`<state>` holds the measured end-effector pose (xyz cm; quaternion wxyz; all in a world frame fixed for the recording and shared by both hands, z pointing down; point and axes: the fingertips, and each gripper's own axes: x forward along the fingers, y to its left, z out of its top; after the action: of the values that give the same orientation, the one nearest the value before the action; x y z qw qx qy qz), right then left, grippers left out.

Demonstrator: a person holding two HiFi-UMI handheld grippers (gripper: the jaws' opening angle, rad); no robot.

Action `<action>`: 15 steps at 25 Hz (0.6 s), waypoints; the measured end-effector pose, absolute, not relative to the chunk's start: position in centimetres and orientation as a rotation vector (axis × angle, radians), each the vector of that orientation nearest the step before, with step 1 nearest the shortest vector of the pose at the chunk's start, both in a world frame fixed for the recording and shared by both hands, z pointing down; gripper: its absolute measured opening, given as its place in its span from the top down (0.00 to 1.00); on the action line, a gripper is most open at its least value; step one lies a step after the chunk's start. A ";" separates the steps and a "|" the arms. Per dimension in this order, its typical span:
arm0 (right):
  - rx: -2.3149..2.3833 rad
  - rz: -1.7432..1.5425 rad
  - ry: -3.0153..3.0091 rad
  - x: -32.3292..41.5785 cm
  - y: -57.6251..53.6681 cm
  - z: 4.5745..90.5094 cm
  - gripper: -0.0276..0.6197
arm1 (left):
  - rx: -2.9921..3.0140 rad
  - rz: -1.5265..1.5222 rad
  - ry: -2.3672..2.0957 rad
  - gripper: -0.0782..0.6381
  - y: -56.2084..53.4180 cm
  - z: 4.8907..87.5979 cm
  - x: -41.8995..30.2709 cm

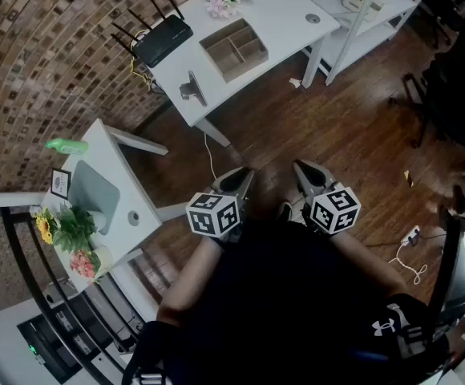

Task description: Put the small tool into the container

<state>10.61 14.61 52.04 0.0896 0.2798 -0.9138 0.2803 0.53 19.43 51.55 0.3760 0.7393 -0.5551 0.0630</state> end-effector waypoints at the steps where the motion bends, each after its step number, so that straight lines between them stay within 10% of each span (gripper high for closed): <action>1: 0.831 0.839 -2.713 10.7 14.3 52.1 0.95 | 1.889 0.156 -1.433 0.81 18.9 51.4 0.2; 15: 0.967 0.786 -2.625 5.0 5.2 52.4 0.95 | 1.762 0.120 -1.611 0.75 7.8 54.5 -18.1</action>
<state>5.00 5.16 52.37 0.1178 0.3304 -0.8971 0.2686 -18.06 7.85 54.53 0.3668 0.6857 -0.6270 0.0468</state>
